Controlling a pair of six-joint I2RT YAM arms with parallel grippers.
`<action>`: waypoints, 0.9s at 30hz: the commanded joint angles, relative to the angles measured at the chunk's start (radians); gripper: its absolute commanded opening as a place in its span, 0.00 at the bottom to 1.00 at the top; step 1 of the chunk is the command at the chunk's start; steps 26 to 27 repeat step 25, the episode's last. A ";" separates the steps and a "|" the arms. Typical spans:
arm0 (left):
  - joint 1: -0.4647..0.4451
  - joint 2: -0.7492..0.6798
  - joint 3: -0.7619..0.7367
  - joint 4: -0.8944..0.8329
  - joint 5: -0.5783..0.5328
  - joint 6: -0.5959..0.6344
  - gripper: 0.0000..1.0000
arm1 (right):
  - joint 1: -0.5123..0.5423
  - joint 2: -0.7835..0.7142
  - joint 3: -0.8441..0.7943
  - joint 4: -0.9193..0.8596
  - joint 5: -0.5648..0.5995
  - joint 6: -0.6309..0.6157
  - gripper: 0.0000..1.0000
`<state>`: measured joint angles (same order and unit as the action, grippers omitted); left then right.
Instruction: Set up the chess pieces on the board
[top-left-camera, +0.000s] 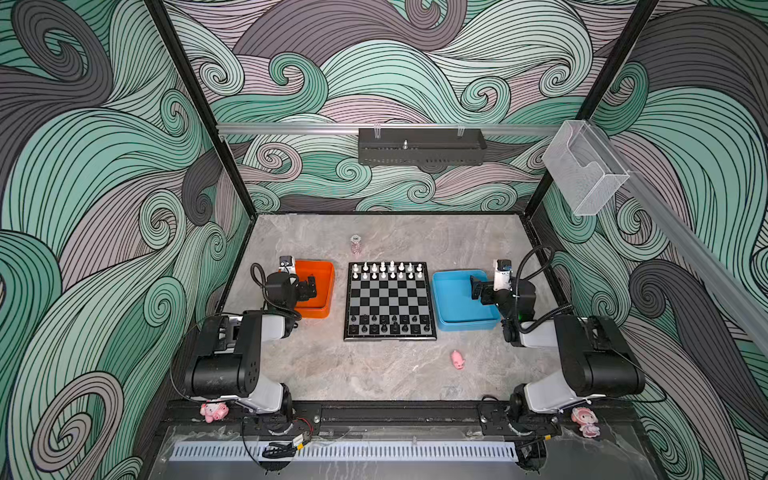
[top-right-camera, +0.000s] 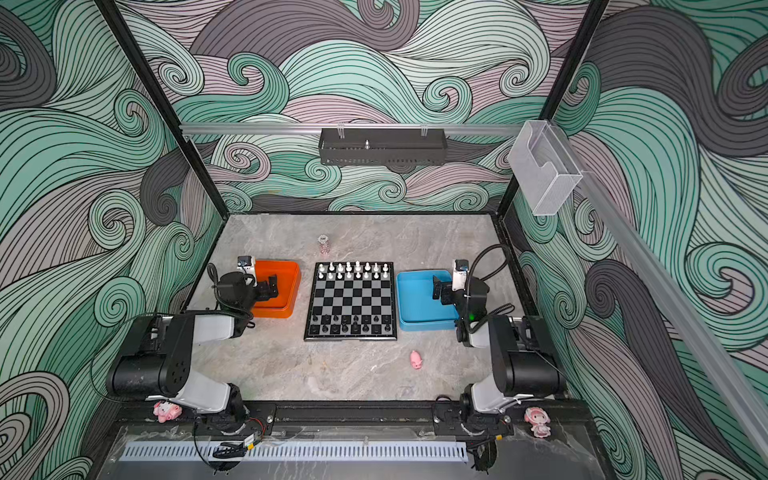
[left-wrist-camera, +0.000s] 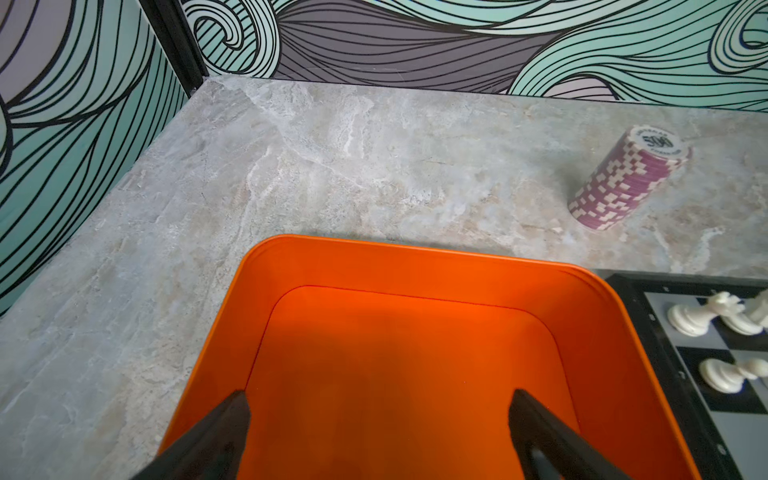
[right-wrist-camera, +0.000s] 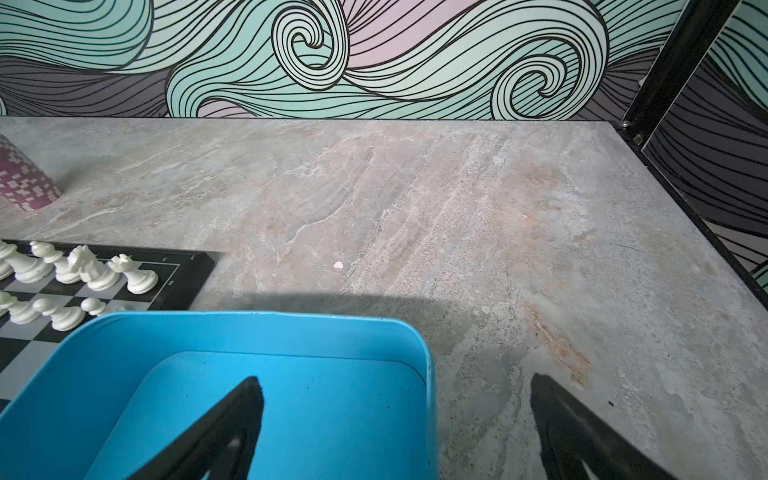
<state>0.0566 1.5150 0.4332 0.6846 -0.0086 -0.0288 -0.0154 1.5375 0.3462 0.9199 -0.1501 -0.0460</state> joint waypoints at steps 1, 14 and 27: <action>0.012 -0.002 0.005 0.021 0.024 0.010 0.99 | 0.000 -0.002 0.016 0.008 0.027 0.010 0.99; 0.015 0.007 0.032 -0.016 0.036 0.014 0.99 | 0.006 0.000 0.046 -0.051 -0.015 -0.017 0.99; 0.015 0.007 0.032 -0.016 0.036 0.014 0.99 | -0.001 0.004 0.050 -0.053 -0.017 -0.008 0.99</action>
